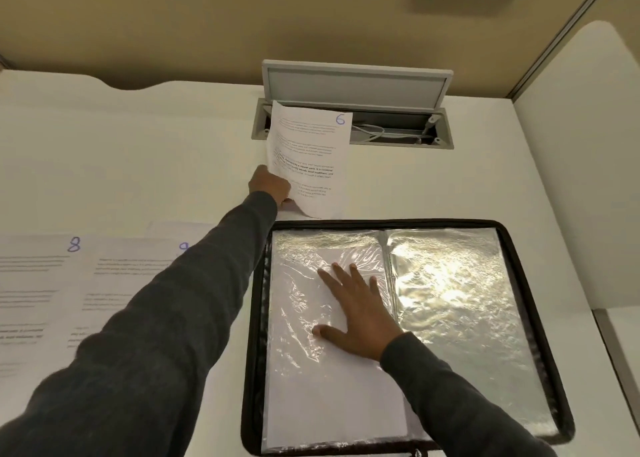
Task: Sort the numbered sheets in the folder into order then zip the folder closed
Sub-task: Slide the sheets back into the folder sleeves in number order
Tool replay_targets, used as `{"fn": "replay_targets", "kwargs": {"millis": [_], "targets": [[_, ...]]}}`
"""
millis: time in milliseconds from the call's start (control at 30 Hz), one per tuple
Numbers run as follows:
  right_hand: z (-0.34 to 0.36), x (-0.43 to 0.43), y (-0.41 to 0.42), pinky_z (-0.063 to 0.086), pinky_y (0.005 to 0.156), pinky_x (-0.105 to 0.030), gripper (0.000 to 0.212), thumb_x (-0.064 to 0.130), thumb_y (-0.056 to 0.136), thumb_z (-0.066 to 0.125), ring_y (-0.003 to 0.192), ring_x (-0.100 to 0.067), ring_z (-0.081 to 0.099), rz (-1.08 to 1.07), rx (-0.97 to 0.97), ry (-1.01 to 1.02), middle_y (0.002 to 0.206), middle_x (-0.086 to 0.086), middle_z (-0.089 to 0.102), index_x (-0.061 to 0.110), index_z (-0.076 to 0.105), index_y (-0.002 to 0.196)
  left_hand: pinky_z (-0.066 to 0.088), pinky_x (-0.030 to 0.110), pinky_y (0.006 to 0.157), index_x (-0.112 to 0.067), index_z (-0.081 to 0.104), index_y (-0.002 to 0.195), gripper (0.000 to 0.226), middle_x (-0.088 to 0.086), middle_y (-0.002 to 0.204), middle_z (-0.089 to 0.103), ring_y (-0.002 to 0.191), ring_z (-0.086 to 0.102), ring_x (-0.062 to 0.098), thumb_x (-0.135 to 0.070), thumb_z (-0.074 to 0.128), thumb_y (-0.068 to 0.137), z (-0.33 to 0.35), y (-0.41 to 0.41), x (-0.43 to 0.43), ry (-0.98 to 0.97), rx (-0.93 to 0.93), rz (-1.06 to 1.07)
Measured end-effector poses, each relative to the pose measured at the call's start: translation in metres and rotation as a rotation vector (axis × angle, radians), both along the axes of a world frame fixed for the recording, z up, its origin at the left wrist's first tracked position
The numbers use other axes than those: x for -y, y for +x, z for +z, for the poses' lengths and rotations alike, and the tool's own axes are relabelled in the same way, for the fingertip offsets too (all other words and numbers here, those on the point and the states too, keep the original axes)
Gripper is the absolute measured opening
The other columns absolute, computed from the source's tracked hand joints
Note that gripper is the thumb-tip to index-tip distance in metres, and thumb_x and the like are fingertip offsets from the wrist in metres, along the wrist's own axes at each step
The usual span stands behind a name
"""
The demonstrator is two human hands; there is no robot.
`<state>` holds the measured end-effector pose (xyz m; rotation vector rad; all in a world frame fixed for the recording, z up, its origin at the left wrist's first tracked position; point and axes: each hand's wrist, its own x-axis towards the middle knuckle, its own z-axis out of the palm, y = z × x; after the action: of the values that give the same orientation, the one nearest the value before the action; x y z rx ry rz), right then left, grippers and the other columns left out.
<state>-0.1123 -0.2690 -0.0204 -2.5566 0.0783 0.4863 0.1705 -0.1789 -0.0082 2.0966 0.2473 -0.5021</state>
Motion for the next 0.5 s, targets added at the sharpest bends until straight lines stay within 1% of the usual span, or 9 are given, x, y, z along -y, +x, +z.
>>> {"fn": "replay_targets", "kwargs": {"millis": [67,100,167,233,300,333,400,433,500], "targets": [[0.012,0.01,0.001,0.01,0.125,-0.046,0.091,0.066,0.087,0.061,0.154,-0.017,0.013,-0.153,0.06,0.221,0.167,0.006,0.017,0.036,0.015,0.16,0.06,0.036,0.066,-0.007,0.053,0.118,0.034,0.012,0.121,0.061,0.093,0.065,0.025,-0.003,0.064,0.086,0.012,-0.015,0.004,-0.236,0.005,0.048],[0.019,0.017,0.004,0.022,0.122,-0.04,0.087,0.064,0.086,0.062,0.148,-0.013,0.028,-0.265,0.071,0.341,0.163,0.008,0.028,0.034,0.024,0.158,0.06,0.034,0.061,-0.008,0.052,0.117,0.034,0.01,0.12,0.061,0.094,0.065,0.024,-0.003,0.065,0.086,0.021,-0.025,0.007,-0.332,0.012,0.061],[0.033,0.034,0.011,0.044,0.105,-0.033,0.08,0.065,0.083,0.066,0.133,-0.014,0.05,-0.552,0.059,0.62,0.152,0.008,0.045,0.033,0.038,0.151,0.057,0.029,0.058,-0.011,0.052,0.117,0.033,0.007,0.12,0.061,0.1,0.064,0.025,-0.004,0.065,0.088,0.039,-0.048,0.019,-0.467,0.031,0.055],[0.044,0.06,0.018,0.054,0.092,-0.036,0.072,0.065,0.082,0.067,0.12,-0.024,0.062,-0.852,0.049,0.956,0.138,-0.003,0.06,0.028,0.05,0.14,0.057,0.029,0.061,-0.013,0.051,0.118,0.032,0.006,0.121,0.061,0.103,0.063,0.024,-0.005,0.065,0.089,0.055,-0.074,0.032,-0.576,0.028,0.024],[0.054,0.097,0.023,0.056,0.092,-0.045,0.071,0.068,0.083,0.063,0.115,-0.032,0.066,-1.04,0.076,1.221,0.128,-0.009,0.065,0.018,0.053,0.134,0.057,0.033,0.064,-0.014,0.052,0.118,0.032,0.007,0.121,0.063,0.105,0.063,0.025,-0.004,0.064,0.09,0.065,-0.1,0.046,-0.66,0.01,-0.021],[0.058,0.118,0.025,0.056,0.092,-0.047,0.074,0.07,0.084,0.057,0.114,-0.031,0.066,-1.09,0.095,1.3,0.125,-0.009,0.066,0.016,0.053,0.134,0.059,0.037,0.069,-0.013,0.053,0.119,0.033,0.008,0.121,0.064,0.106,0.064,0.026,-0.003,0.065,0.09,0.067,-0.114,0.054,-0.695,-0.003,-0.044],[0.066,0.157,0.026,0.057,0.087,-0.043,0.07,0.071,0.087,0.052,0.107,-0.026,0.068,-1.153,0.123,1.357,0.119,-0.007,0.069,0.016,0.057,0.131,0.059,0.044,0.081,-0.011,0.053,0.122,0.036,0.009,0.121,0.065,0.11,0.064,0.027,-0.001,0.065,0.089,0.069,-0.139,0.068,-0.764,-0.047,-0.076],[0.068,0.174,0.024,0.056,0.085,-0.04,0.063,0.067,0.09,0.054,0.103,-0.024,0.069,-1.168,0.136,1.344,0.117,-0.006,0.07,0.018,0.06,0.129,0.058,0.044,0.082,-0.011,0.053,0.123,0.038,0.009,0.122,0.066,0.11,0.064,0.027,-0.001,0.065,0.089,0.069,-0.151,0.076,-0.793,-0.082,-0.094],[0.068,0.207,0.016,0.054,0.094,-0.042,0.05,0.048,0.092,0.065,0.107,-0.025,0.069,-1.165,0.177,1.336,0.122,-0.007,0.071,0.014,0.063,0.13,0.058,0.04,0.072,-0.011,0.051,0.126,0.04,0.009,0.122,0.066,0.107,0.065,0.028,-0.002,0.065,0.09,0.068,-0.171,0.092,-0.806,-0.137,-0.146]]}}
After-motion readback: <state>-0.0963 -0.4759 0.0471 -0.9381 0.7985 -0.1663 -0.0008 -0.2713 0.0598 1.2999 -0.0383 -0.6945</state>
